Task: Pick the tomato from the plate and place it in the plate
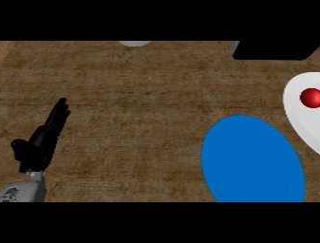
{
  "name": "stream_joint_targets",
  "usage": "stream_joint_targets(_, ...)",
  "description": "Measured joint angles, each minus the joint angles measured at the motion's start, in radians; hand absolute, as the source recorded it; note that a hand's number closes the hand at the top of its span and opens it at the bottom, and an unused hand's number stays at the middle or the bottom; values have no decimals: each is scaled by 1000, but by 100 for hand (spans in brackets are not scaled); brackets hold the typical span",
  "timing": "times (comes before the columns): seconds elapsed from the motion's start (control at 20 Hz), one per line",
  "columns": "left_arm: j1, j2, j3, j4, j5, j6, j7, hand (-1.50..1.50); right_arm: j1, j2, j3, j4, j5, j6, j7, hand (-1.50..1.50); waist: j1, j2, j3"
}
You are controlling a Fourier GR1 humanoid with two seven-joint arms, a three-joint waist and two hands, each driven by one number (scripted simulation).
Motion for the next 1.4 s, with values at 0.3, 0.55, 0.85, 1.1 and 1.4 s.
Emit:
stream_joint_targets(0.3,17,-2,-1,-16,6,-11,3,0,-20,1,-120,76,-118,11,-48,-150,1,1,1)
stream_joint_targets(0.55,35,-8,-6,-48,6,-6,23,0,5,-77,-243,152,-245,149,-84,-150,-3,1,2)
stream_joint_targets(0.85,19,3,6,-43,15,-17,19,0,102,-188,-349,253,-342,325,-184,-150,0,7,5)
stream_joint_targets(1.1,25,-8,-5,-57,10,-13,25,0,206,-244,-370,291,-355,428,-283,-150,3,9,7)
stream_joint_targets(1.4,21,5,10,-58,26,-27,32,0,275,-267,-361,290,-345,449,-318,-150,6,11,10)
